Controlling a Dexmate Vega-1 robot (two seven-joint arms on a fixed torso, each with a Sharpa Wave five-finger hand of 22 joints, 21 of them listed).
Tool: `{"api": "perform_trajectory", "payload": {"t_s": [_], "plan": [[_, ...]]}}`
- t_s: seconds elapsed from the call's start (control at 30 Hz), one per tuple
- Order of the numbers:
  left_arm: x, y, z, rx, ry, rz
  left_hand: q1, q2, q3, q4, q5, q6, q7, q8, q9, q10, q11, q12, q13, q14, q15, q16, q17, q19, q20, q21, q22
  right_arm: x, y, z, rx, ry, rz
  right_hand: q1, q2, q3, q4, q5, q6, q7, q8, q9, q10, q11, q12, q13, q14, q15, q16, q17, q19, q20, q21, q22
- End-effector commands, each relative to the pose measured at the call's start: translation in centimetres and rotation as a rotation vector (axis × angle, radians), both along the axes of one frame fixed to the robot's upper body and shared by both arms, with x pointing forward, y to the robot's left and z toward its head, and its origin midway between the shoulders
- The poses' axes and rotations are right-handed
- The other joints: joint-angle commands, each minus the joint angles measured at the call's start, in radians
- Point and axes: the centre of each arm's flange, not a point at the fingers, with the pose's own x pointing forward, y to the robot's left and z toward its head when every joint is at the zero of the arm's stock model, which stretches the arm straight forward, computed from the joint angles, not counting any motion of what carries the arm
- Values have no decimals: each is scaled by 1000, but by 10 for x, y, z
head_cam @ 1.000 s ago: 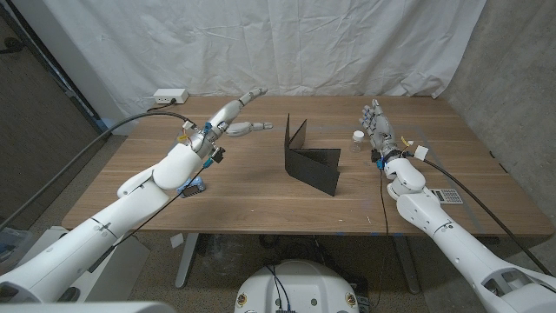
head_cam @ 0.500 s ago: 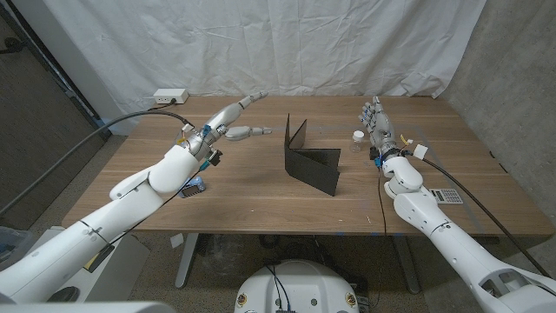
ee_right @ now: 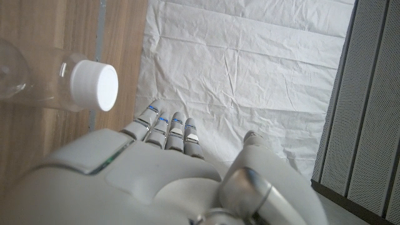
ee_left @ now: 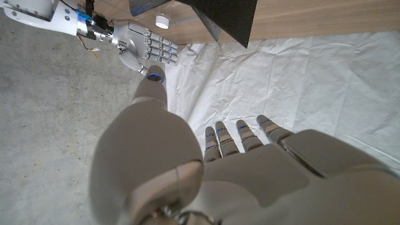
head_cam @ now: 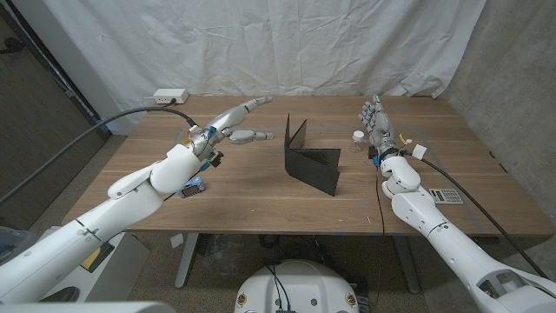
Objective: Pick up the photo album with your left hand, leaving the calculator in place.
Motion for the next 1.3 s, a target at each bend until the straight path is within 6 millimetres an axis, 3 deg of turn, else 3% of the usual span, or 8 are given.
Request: {"api": "perform_trajectory", "payload": {"t_s": [0.03,0.37,0.77,1.3], "plan": [[-1,-11,-3,69,4,42,10,3,-4,1,-7,1,-8,0,6,-3,-7,0,3,-7,-83,-2,2,-1,9,3,3,-2,1,0,9,6,0,4,4,2,-9,-4,10,-4,10,2,10,5,2,2,6,1,9,5,14,-36,-4,6],[-7,-17,-2,125,-10,78,13,5,-8,2,-9,-5,-8,-3,6,-7,-4,-1,3,-12,-81,-3,2,-5,12,2,3,-4,2,0,14,6,3,3,5,1,-9,-5,11,-3,9,2,14,8,3,2,9,3,8,6,12,-33,-8,7],[-12,-32,4,193,-32,138,9,1,-19,7,-13,-16,-7,-7,6,-15,2,-3,3,-17,-89,-3,3,-20,-34,-1,2,-4,1,2,26,5,12,1,6,-1,-10,-6,11,-6,8,2,4,9,-3,3,-8,6,-1,7,1,-30,-18,8],[-14,-52,6,294,-49,218,16,6,-23,8,-15,-17,-5,-6,6,-16,0,-2,3,-19,-86,-3,2,-13,-12,3,2,-3,-8,-2,69,8,34,-1,7,-2,-11,-7,12,-6,8,2,6,12,-3,3,-4,8,0,8,3,-28,-24,8]]}}
